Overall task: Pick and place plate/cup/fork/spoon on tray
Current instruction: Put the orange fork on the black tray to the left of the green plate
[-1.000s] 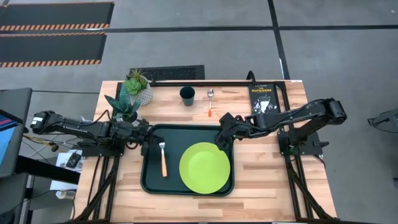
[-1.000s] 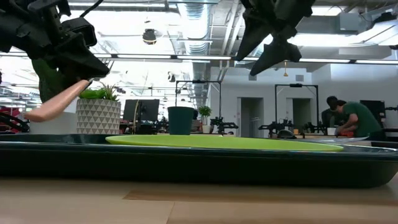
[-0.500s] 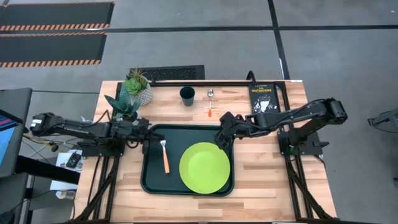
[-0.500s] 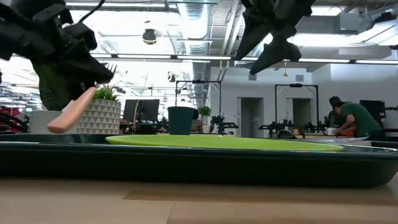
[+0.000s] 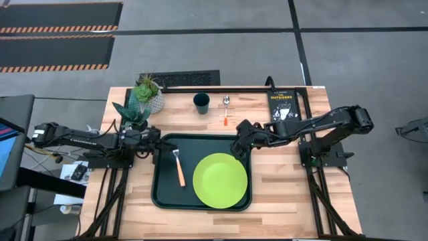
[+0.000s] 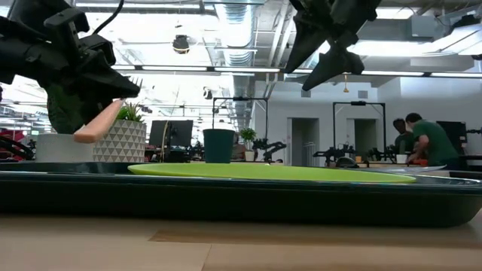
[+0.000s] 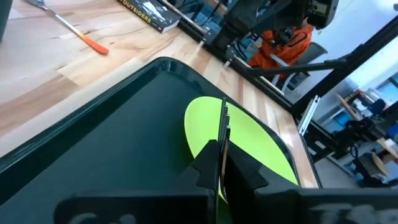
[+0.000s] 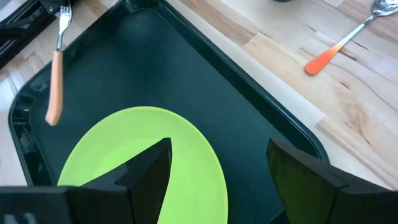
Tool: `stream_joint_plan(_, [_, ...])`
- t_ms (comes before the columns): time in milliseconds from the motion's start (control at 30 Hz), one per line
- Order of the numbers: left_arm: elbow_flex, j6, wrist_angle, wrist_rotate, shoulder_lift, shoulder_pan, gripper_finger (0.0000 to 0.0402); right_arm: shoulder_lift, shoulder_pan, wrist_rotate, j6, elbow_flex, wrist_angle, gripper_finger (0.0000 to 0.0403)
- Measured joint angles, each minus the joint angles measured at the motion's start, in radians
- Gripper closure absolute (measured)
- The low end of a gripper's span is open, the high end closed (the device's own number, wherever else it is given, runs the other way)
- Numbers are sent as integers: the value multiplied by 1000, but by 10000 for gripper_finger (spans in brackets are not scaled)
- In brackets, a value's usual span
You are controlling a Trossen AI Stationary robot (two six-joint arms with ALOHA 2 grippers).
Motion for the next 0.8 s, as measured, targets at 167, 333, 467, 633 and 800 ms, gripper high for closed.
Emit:
stream_joint_plan(167, [0,26,-46,-10,0,8,402,0,0,0,5,0,0,117])
stream_joint_plan(333, [0,29,-56,8,0,42,401,0,0,0,8,0,0,117])
stream_joint_plan(467, [0,49,-49,17,0,64,401,0,0,0,15,0,0,117])
stream_joint_plan(633, [0,59,-51,66,0,89,402,0,0,0,19,0,0,117])
stream_joint_plan(800, [0,68,-52,85,0,109,402,0,-1,0,19,0,0,117])
